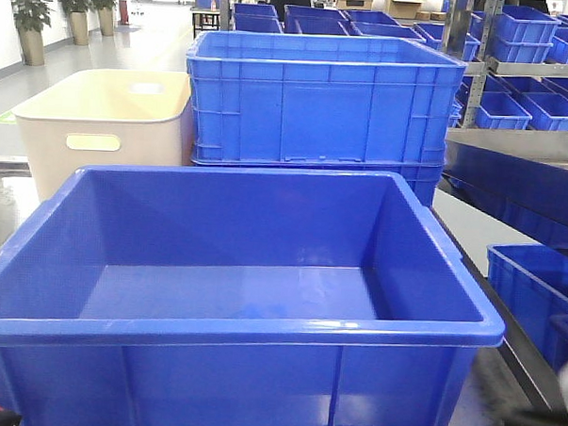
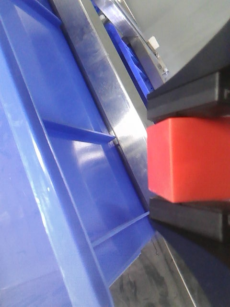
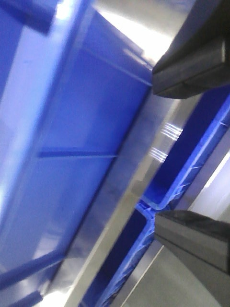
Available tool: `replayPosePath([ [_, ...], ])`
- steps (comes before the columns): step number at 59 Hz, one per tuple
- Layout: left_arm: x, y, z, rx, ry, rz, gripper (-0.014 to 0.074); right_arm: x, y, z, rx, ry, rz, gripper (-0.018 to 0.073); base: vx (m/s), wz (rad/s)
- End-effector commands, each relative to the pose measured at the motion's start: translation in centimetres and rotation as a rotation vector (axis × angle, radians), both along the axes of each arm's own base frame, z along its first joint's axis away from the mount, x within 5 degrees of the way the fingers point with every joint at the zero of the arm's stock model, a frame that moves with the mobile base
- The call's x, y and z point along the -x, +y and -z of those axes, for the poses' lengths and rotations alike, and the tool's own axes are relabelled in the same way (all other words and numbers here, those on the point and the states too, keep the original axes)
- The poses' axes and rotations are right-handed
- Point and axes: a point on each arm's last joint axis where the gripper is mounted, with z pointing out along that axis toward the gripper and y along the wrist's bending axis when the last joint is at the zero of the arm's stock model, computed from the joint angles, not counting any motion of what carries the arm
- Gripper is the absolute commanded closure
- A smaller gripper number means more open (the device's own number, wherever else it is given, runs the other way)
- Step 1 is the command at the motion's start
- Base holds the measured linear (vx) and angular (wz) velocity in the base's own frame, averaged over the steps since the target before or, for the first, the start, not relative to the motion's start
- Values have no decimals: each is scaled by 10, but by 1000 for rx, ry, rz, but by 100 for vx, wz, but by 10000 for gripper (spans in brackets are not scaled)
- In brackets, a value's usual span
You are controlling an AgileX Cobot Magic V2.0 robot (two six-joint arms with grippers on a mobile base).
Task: Pick red and yellow blocks into blue bin
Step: 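Move the right gripper over the blue bin and release the yellow brick, then move the left gripper over the blue bin and release the red cube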
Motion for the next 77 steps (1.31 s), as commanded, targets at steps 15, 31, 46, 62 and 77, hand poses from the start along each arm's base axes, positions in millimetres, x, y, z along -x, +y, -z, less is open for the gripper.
replayPosePath([
  [15, -2, -2, -13, 51, -82, 1, 380, 17, -9, -3, -53, -113, 19, 32, 0, 0],
  [31, -2, -3, -14, 56, -92, 0, 380, 17, -8, -2, -56, -109, 18, 32, 0, 0],
  [46, -2, -4, -21, 86, -119, 4, 380, 17, -8, -2, -56, -109, 18, 32, 0, 0],
  [62, -6, -6, -88, 107, -300, 41, 377, 17, -8, -2, -56, -109, 18, 32, 0, 0],
  [77, -60, -24, -102, 21, -295, 34, 372, 17, -8, -2, -56, -109, 18, 32, 0, 0],
])
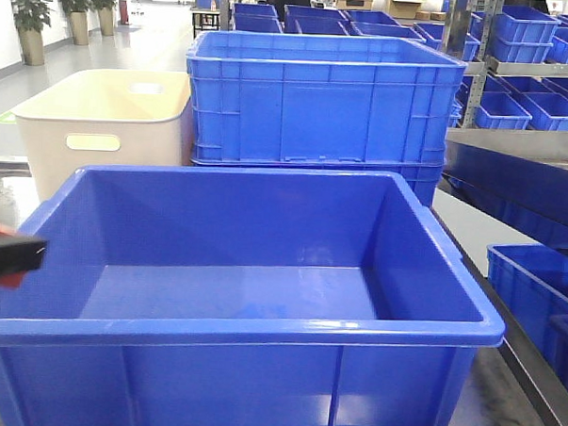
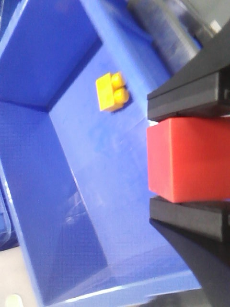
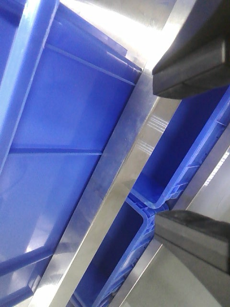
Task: Pick red and yellow blocks into blue bin
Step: 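Move the left gripper over the blue bin and release the red cube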
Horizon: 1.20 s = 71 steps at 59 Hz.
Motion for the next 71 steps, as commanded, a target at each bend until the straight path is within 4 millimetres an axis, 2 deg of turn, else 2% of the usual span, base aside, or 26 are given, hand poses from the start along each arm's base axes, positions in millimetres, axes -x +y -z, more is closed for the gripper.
replayPosePath([
  [1, -23, -9, -13, 1, -83, -4, 372, -3, 0, -15, -45, -90, 18, 32, 0, 0],
  [9, -63, -25, -1, -16, -54, -6, 361, -3, 0, -15, -45, -90, 18, 32, 0, 0],
  [15, -91, -37, 16, -12, -13, -14, 357, -3, 0, -15, -45, -90, 18, 32, 0, 0],
  [22, -115, -47, 35, 39, 34, -51, 338, -3, 0, -15, -45, -90, 18, 32, 0, 0],
  [27, -126, -52, 47, 35, 66, -58, 293, -3, 0, -15, -45, -90, 18, 32, 0, 0],
  [36, -135, -56, 60, 17, 102, -58, 118, -3, 0, -15, -45, -90, 18, 32, 0, 0],
  [40, -134, -55, 59, 17, 98, -57, 44, -3, 0, -15, -45, -90, 18, 32, 0, 0],
  [46, -130, -54, 54, 21, 84, -55, -18, -3, 0, -15, -45, -90, 18, 32, 0, 0],
  [55, -112, -46, 33, 35, 45, -51, -9, -3, 0, -15, -45, -90, 18, 32, 0, 0],
  [64, -70, -29, 2, 50, 11, -49, 20, -3, 0, -15, -45, -90, 18, 32, 0, 0],
  [71, -25, -10, -18, 48, 15, -47, 31, -3, 0, -15, -45, -90, 18, 32, 0, 0],
])
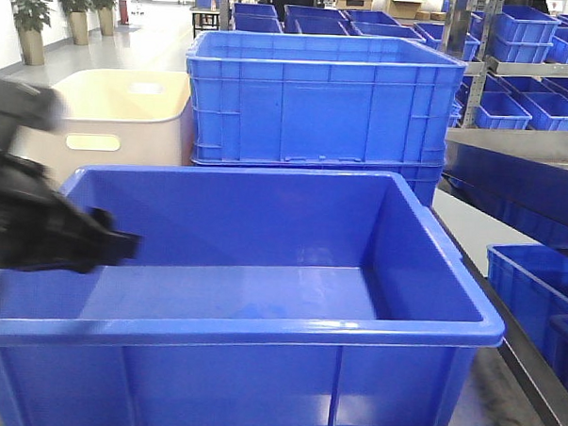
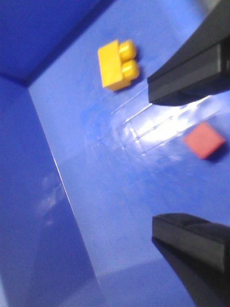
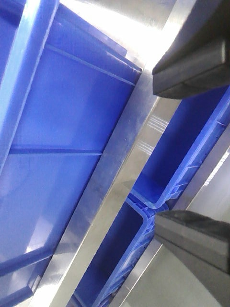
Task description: Pick red and yellow blocks into blue bin
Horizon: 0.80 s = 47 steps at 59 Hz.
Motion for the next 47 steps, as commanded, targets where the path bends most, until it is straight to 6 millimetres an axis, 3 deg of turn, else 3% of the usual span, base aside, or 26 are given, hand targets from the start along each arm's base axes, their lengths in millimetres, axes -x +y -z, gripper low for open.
replayPosePath([
  [1, 40, 14, -34, 49, -108, 10, 33, -3, 0, -15, -45, -90, 18, 32, 0, 0],
  [11, 97, 36, -30, 103, -159, 21, 40, -3, 0, -15, -45, -90, 18, 32, 0, 0],
  [23, 153, 59, 8, 110, -172, 23, 40, -3, 0, -15, -45, -90, 18, 32, 0, 0],
  [35, 186, 71, 54, 111, -137, 30, 40, -3, 0, -15, -45, -90, 18, 32, 0, 0],
  [47, 200, 77, 93, 97, -103, 30, 40, -3, 0, -15, -45, -90, 18, 32, 0, 0],
])
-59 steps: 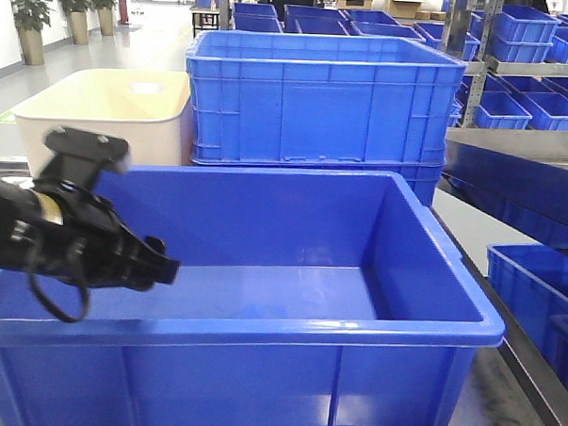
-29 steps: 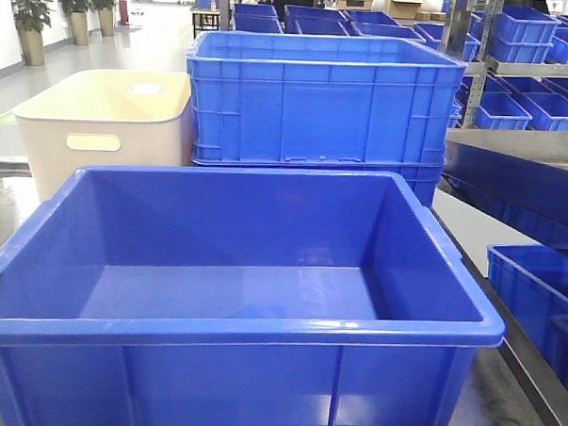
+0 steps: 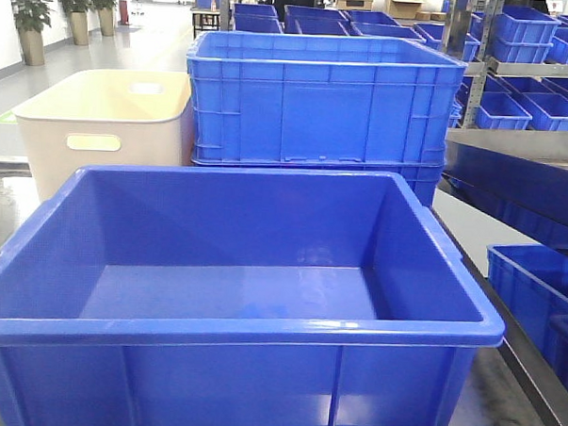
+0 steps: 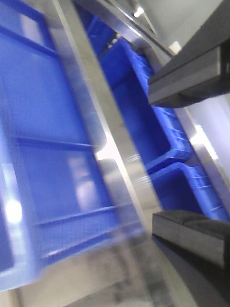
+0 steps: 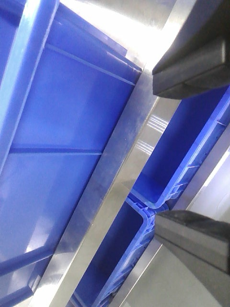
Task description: Pick red and yellow blocks into blue bin
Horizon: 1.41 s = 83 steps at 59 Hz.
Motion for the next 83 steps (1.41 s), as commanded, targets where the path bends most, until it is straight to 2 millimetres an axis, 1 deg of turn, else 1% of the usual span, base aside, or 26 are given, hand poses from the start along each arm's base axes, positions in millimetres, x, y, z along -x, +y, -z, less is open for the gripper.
replayPosePath([
  [1, 1, -1, 0, 39, -61, 10, 40, -3, 0, -15, -45, -90, 18, 32, 0, 0],
  [11, -1, -2, 15, 27, -30, 9, 40, -3, 0, -15, -43, -85, 16, 32, 0, 0],
  [21, -3, -2, 17, 32, -42, 7, 41, -2, -1, -12, -22, -68, 14, 34, 0, 0],
  [25, -3, -2, 17, 33, -46, 7, 45, -2, -2, -12, -15, -67, 26, 50, 0, 0],
  [31, -4, -2, 16, 35, -50, 7, 69, -4, -5, -11, -14, -55, 73, 105, 0, 0],
  [36, -4, -2, 15, 46, -57, 1, 114, -5, -8, -10, -4, -43, 111, 164, 0, 0],
  [42, -5, -2, 14, 73, -65, -17, 192, -5, -10, -8, 15, -27, 126, 250, 0, 0],
  [53, -6, -2, 12, 94, -79, -28, 372, -4, -10, -7, 20, -17, 121, 400, 0, 0],
  [59, -7, -2, 11, 101, -95, -29, 486, -4, -10, -7, 19, -15, 121, 480, 0, 0],
  [66, -6, -3, 11, 106, -93, -28, 591, -4, -10, -7, 18, -16, 121, 564, 0, 0],
  [68, -6, -3, 11, 112, -85, -26, 606, -4, -10, -7, 14, -14, 122, 575, 0, 0],
  [83, -6, -3, 11, 110, -82, -26, 604, -4, -10, -7, 16, -11, 120, 573, 0, 0],
])
